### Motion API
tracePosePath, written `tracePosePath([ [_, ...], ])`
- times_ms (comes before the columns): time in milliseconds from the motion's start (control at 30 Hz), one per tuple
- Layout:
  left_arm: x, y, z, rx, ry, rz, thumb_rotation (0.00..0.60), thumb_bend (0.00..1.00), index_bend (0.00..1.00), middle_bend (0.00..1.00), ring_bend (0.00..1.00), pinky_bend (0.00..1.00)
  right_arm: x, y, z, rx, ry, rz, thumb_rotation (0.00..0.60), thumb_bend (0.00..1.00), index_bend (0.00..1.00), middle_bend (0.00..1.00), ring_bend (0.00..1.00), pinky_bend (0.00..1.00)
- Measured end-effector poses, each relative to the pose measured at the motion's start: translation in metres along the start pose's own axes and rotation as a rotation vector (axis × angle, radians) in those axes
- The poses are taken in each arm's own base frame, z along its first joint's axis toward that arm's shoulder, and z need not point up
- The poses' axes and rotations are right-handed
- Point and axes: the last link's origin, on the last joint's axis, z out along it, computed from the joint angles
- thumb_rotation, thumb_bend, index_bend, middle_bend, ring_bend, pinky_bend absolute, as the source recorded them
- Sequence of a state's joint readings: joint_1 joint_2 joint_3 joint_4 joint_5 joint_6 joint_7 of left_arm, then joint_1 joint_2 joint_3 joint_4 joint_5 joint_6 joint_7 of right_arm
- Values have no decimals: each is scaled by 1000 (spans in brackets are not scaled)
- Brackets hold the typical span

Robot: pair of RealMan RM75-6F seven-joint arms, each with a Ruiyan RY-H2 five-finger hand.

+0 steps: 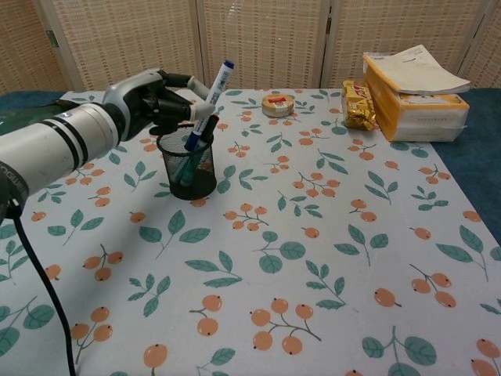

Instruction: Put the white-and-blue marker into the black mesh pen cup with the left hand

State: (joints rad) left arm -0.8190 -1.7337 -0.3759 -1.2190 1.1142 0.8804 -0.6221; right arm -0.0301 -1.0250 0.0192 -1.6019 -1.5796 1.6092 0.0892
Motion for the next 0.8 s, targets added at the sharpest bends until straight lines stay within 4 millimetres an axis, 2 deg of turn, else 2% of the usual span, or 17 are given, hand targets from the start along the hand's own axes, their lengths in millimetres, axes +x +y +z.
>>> tracePosePath([
  [33,0,-1,0,3,-6,3,600,278,174,1000,1000,1000,0,0,-1,0,1,0,600,181,18,43,40,0],
  [133,0,-4,0,6,-32,27,600,247,57,1000,1000,1000,-1,0,-1,1,0,-3,600,181,18,43,40,0],
  [367,20,3,-14,-39,-44,123,600,215,14,1000,979,1000,-2,-1,-2,2,-7,-9,600,181,18,43,40,0],
  [433,30,6,-24,-55,-47,192,600,196,2,998,934,981,-2,-2,-2,5,-6,-7,600,181,18,43,40,0],
  [500,46,9,-38,-64,-50,305,600,178,0,952,852,935,-2,-2,-2,6,-5,-7,600,182,18,43,40,0],
  [600,75,11,-66,-59,-38,511,600,169,0,769,647,814,-3,-4,-3,8,-7,-11,600,181,18,43,40,0],
  [667,96,11,-90,-38,-17,669,600,167,0,583,486,727,-4,-5,-3,9,-10,-15,600,181,18,43,40,0],
  [733,113,9,-115,-7,7,805,600,163,0,351,297,641,-6,-7,-3,11,-14,-21,600,182,18,43,40,0],
  [800,131,5,-150,49,45,955,600,157,0,214,198,604,-9,-9,-2,12,-23,-27,600,181,18,43,40,0],
])
